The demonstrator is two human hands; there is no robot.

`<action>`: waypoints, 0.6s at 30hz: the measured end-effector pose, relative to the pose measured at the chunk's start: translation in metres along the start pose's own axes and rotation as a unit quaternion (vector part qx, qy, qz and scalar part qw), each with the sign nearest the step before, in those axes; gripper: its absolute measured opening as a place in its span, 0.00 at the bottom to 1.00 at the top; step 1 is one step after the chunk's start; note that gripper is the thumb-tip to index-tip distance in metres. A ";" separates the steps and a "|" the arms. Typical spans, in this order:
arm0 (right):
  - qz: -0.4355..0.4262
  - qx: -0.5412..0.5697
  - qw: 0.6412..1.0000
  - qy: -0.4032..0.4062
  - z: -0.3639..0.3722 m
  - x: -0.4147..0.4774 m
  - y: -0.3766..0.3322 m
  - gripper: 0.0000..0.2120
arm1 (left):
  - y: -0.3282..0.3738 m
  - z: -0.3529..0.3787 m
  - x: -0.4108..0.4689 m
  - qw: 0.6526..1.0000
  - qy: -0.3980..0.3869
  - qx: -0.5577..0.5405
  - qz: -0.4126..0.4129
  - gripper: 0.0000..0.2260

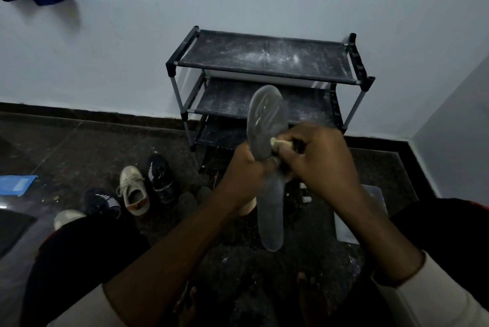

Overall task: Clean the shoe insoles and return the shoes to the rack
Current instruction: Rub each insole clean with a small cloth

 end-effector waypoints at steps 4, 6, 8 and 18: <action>0.042 0.008 0.995 0.092 -0.013 0.009 0.010 0.04 | -0.005 0.008 -0.007 0.999 -0.024 -0.027 -0.036 0.17; 0.019 0.009 0.997 0.076 -0.006 0.007 0.002 0.04 | -0.007 0.008 -0.004 1.000 -0.012 0.002 -0.018 0.15; 0.002 0.002 0.999 0.041 0.002 0.001 -0.005 0.04 | -0.007 0.004 0.001 0.999 0.007 0.043 -0.008 0.11; 0.019 0.008 0.997 0.074 0.001 -0.001 -0.002 0.04 | -0.013 0.010 -0.004 1.000 0.003 0.011 0.013 0.13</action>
Point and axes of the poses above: each hand's wrist, its own x-axis towards the middle knuckle, its own z-axis out of the palm, y = z × x, the point moved 4 cm from there along x, towards the middle knuckle, and after that the axes turned 4 degrees about -x, right-handed, at the moved point
